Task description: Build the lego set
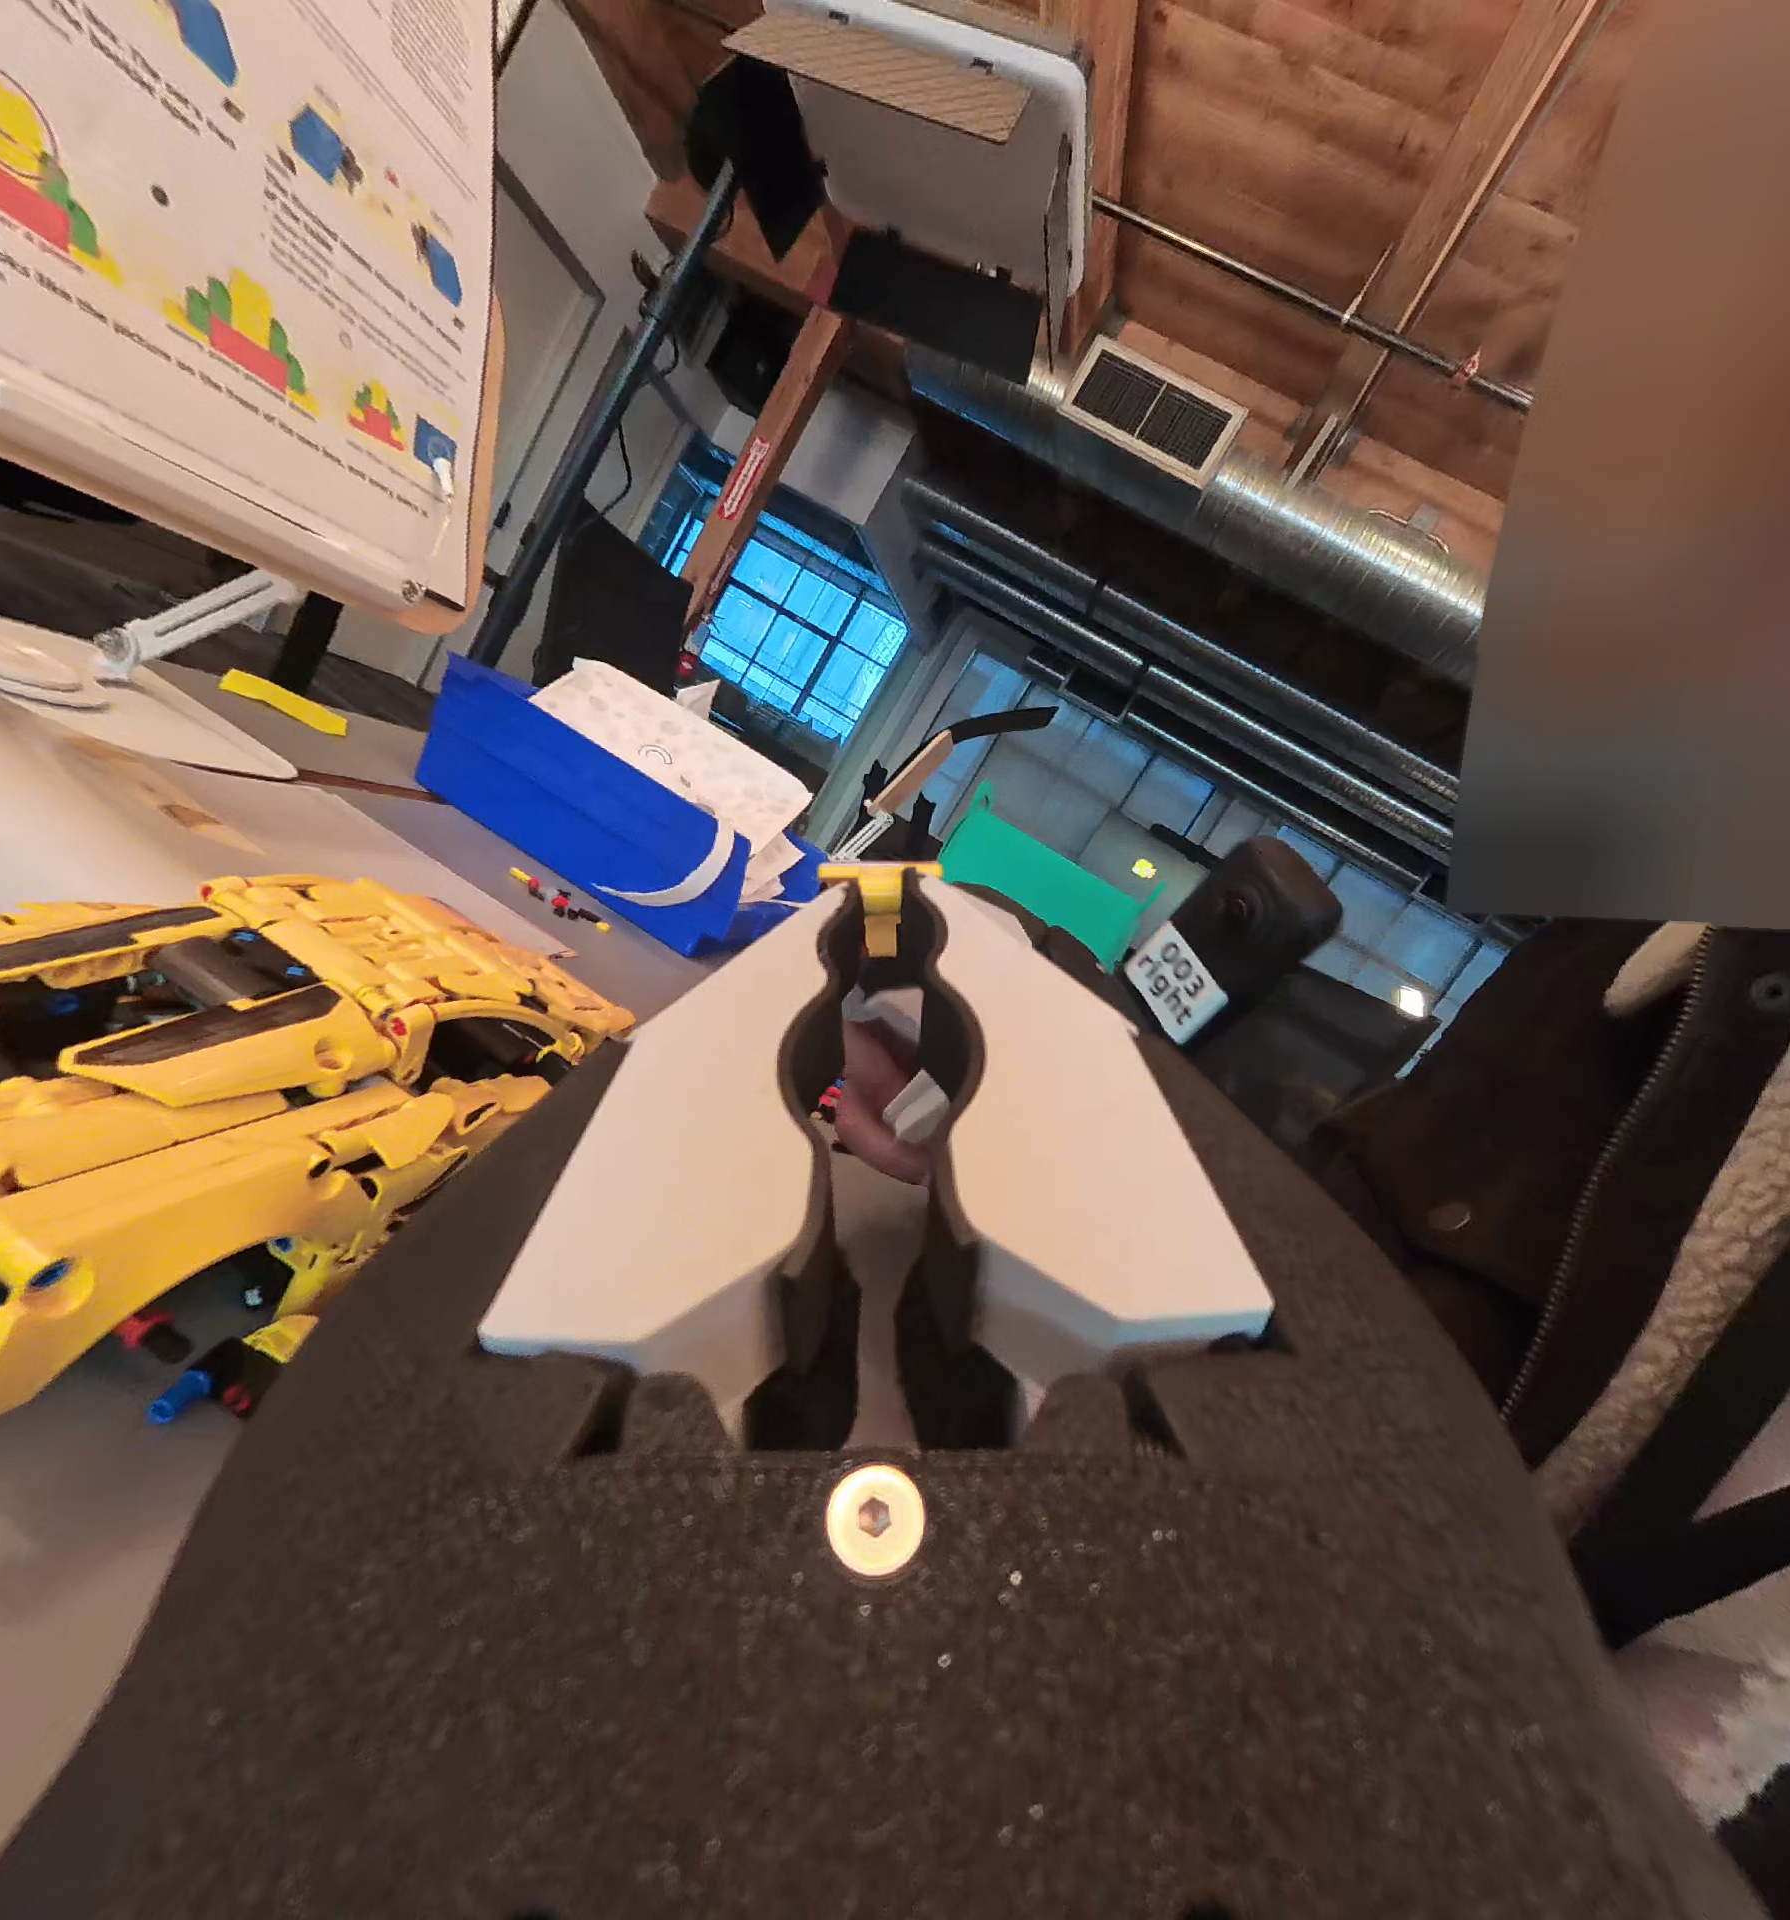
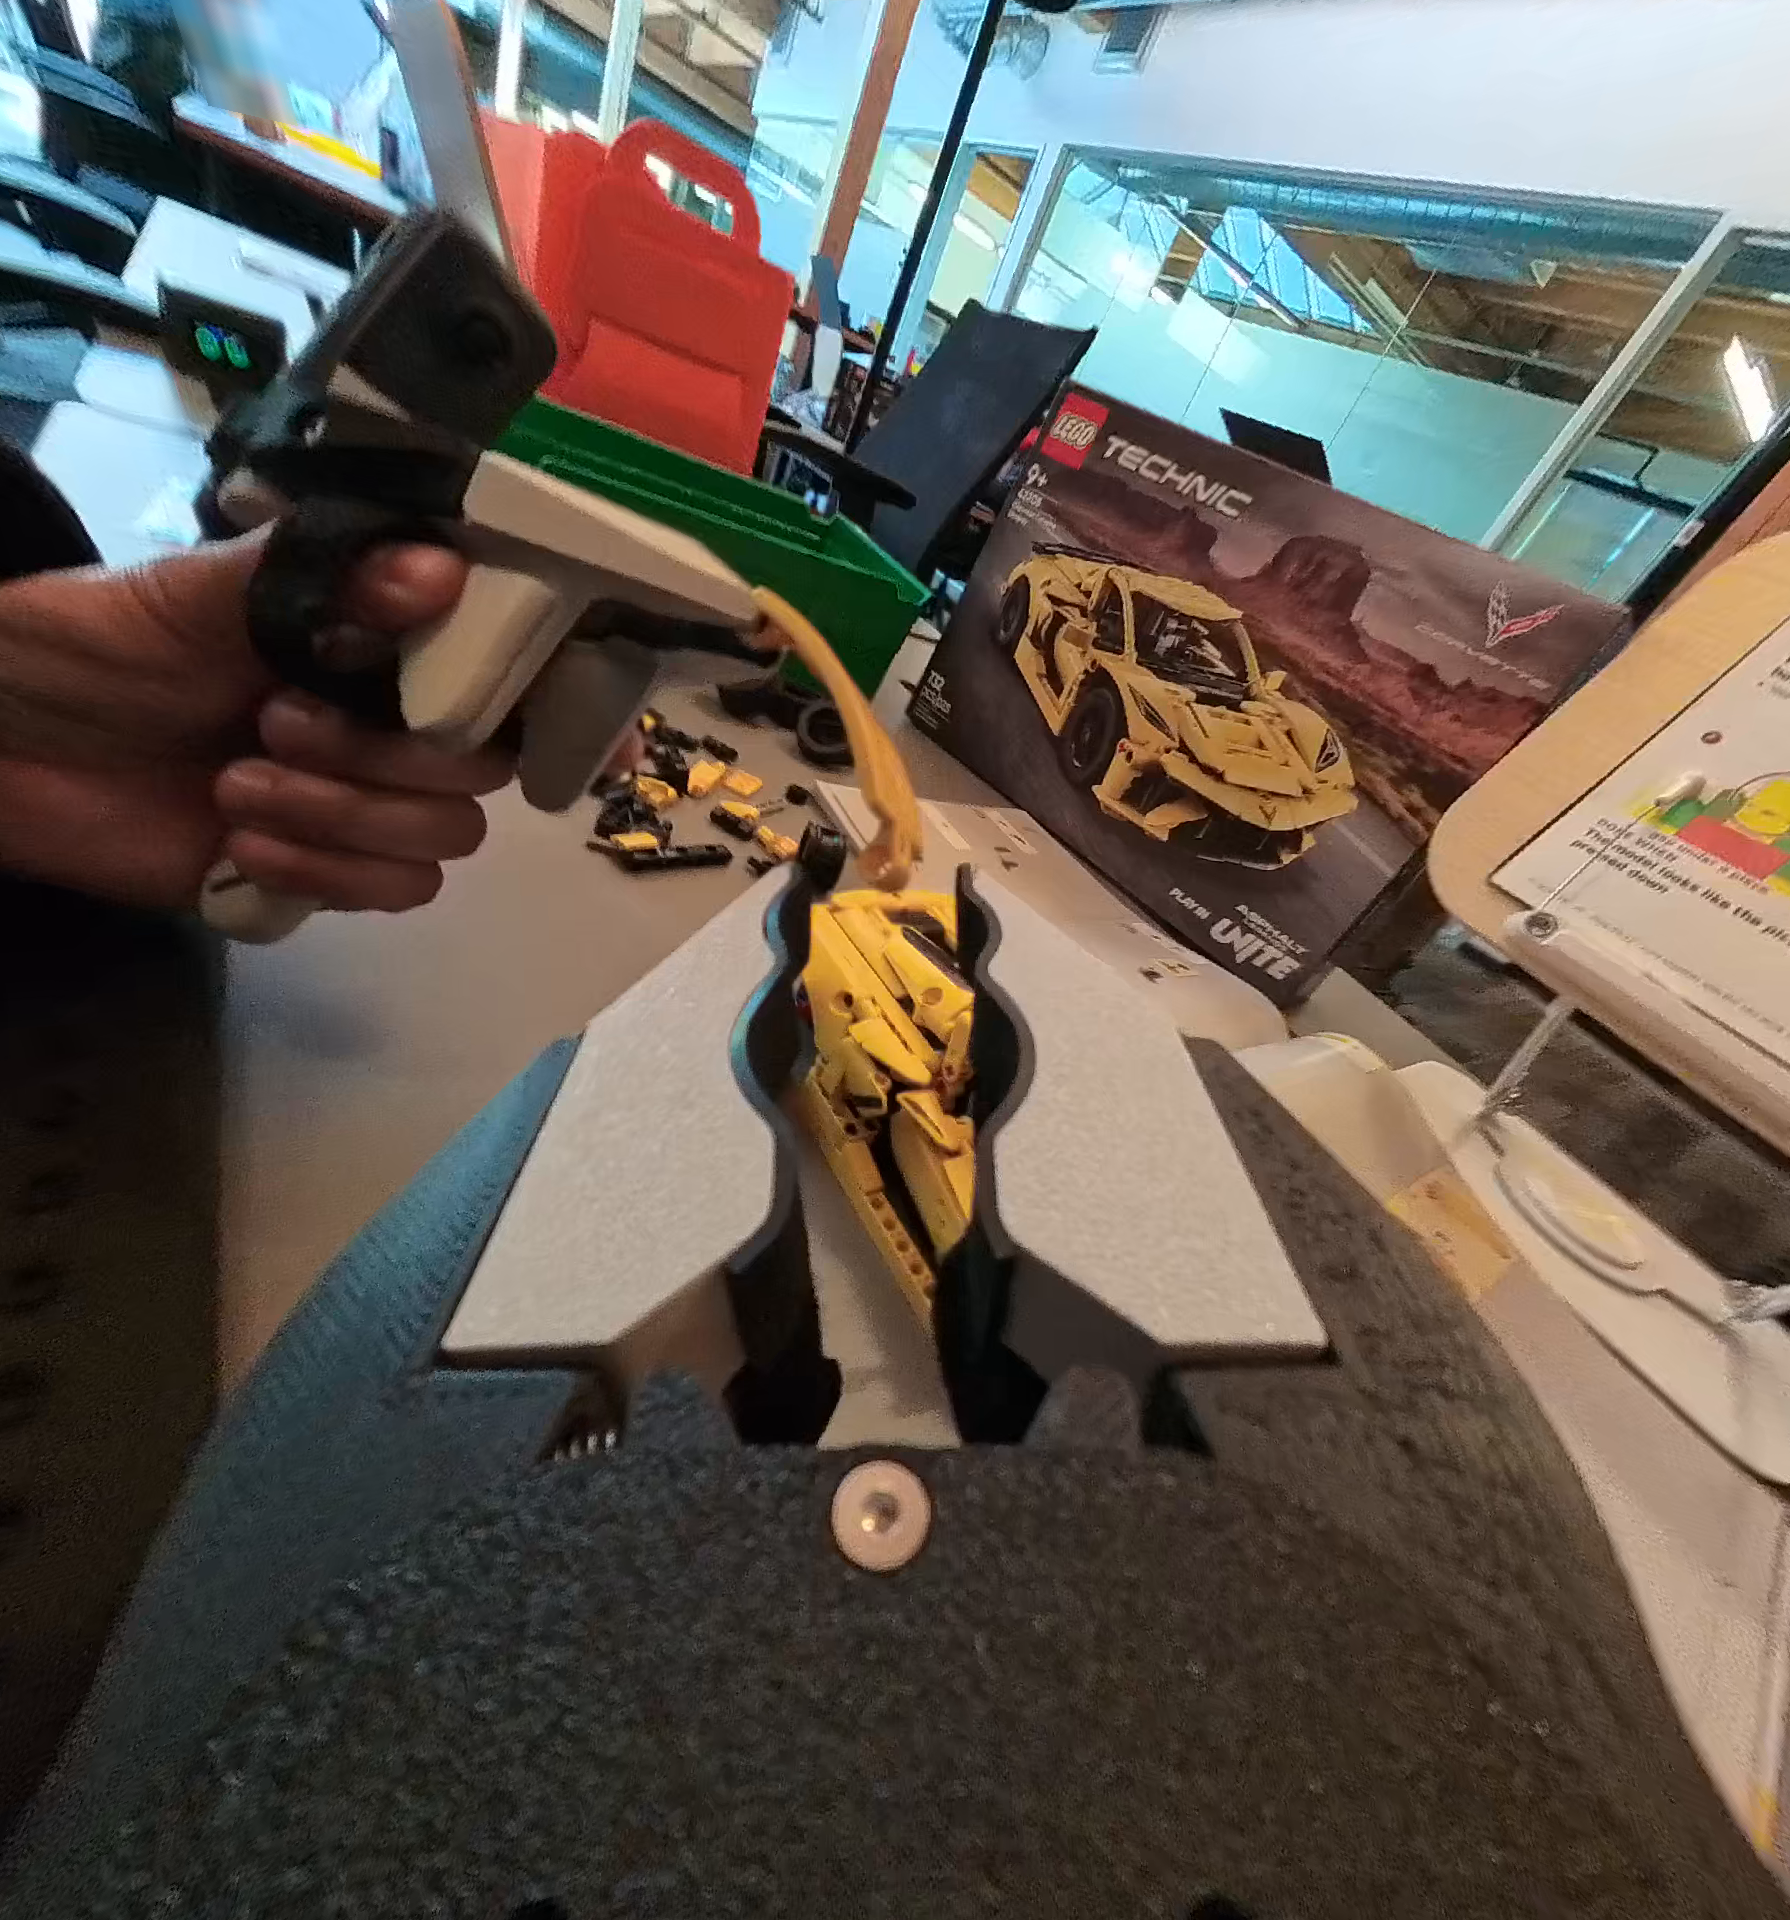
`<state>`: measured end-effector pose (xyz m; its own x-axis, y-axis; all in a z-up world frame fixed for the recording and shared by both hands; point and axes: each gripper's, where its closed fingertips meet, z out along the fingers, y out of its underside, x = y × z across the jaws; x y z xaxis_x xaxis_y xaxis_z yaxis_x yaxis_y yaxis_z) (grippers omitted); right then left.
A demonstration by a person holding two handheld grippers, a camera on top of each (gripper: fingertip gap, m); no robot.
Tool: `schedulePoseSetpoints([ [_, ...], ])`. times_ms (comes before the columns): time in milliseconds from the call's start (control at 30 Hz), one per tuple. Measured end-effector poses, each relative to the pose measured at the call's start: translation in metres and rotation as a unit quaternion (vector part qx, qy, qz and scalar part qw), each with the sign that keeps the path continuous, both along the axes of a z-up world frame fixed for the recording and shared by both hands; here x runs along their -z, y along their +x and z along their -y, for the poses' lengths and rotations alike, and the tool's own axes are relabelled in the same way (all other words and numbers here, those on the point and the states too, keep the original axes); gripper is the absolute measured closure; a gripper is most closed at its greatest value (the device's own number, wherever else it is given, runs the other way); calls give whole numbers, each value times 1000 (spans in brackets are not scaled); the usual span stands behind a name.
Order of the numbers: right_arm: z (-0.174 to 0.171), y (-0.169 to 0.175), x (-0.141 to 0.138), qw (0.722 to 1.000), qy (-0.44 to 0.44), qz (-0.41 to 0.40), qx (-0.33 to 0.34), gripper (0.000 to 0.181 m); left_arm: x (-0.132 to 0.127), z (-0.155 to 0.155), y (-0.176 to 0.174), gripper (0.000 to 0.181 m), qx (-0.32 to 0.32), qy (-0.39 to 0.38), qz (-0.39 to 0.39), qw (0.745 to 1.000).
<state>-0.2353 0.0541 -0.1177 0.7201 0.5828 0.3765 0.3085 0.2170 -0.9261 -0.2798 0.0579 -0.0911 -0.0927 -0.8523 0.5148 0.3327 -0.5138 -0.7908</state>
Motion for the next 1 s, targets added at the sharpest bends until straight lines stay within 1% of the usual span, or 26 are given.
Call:
schedulePoseSetpoints([
  [100, 3, 3, -10, 998, -22, -53, -23, 157, -1, 1, 0, 175, 1, 0, 2, 1000],
  [167, 8, 5, -20, 997, -7, -74, -35, 161, 0, 0, 0, 175, 0, -4, 1, 1000],
  [200, 9, 6, -22, 997, 11, -64, -30, 162, 1, 0, 1, 175, 0, -6, 0, 1000],
  [333, 11, 1, -16, 997, 78, 17, 3, 167, 6, -2, 3, 175, 0, -17, -11, 1000],
  [400, 8, -3, -6, 996, 77, 48, 9, 166, 7, -2, 5, 175, 1, -18, -14, 1000],
  [433, 7, -3, -5, 995, 82, 56, 15, 167, 8, -2, 5, 174, 1, -17, -16, 1000],
  [533, 4, 1, -6, 993, 93, 66, 31, 180, 9, -2, 6, 175, 1, -18, -19, 1000],
  [733, -1, 9, -10, 990, 106, 81, 40, 181, 13, 1, 9, 175, -5, -4, -41, 999],
  [800, -4, 13, -8, 991, 97, 77, 47, 180, 18, 2, 12, 175, -9, 9, -62, 998],
  [900, -9, 17, -2, 997, 48, 48, 48, 177, 23, 3, 16, 175, -23, 38, -99, 994],
  [1000, -8, 18, -1, 999, 12, 17, 26, 168, 23, 4, 16, 175, -40, 82, -122, 988],
])
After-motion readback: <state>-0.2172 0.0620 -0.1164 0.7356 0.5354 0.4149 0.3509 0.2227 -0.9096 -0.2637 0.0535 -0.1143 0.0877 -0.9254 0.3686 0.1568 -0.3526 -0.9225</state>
